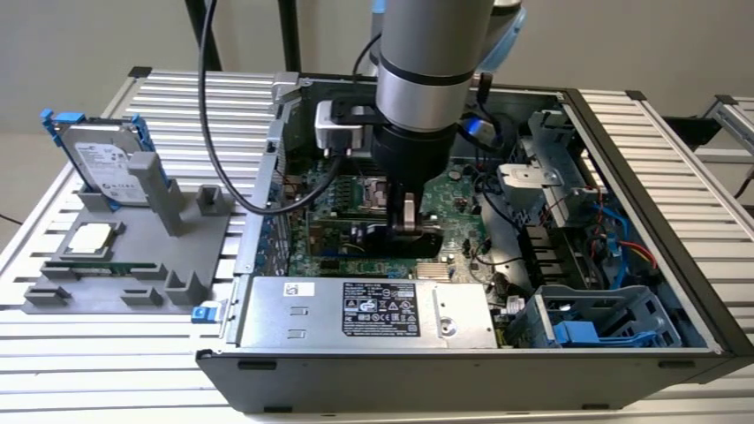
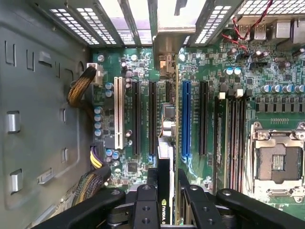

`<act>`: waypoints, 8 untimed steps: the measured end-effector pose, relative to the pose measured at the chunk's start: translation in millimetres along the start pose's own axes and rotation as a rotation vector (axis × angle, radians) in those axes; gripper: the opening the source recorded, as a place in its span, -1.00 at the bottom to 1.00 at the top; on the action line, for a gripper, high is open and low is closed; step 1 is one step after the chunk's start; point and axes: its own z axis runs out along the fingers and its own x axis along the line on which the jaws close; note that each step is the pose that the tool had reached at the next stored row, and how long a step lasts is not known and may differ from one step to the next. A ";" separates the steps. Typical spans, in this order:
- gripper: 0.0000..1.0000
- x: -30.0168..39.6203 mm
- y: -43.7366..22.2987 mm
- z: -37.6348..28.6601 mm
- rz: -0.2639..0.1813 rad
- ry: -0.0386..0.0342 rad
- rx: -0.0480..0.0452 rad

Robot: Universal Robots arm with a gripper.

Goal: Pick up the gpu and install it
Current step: 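Insert the gpu into the slot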

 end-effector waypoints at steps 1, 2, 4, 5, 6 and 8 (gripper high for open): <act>-1.00 -0.5 0.8 0.8 0.000 0.0001 0.0000; -1.00 -1.4 1.5 1.4 0.000 0.0003 -0.0001; -1.00 -3.2 2.4 1.9 0.001 0.0001 0.0000; -1.00 -4.3 2.9 2.3 0.000 0.0001 -0.0001; -1.00 -5.6 3.4 2.5 0.001 0.0001 -0.0001; -1.00 -8.4 4.3 2.9 0.001 0.0001 -0.0001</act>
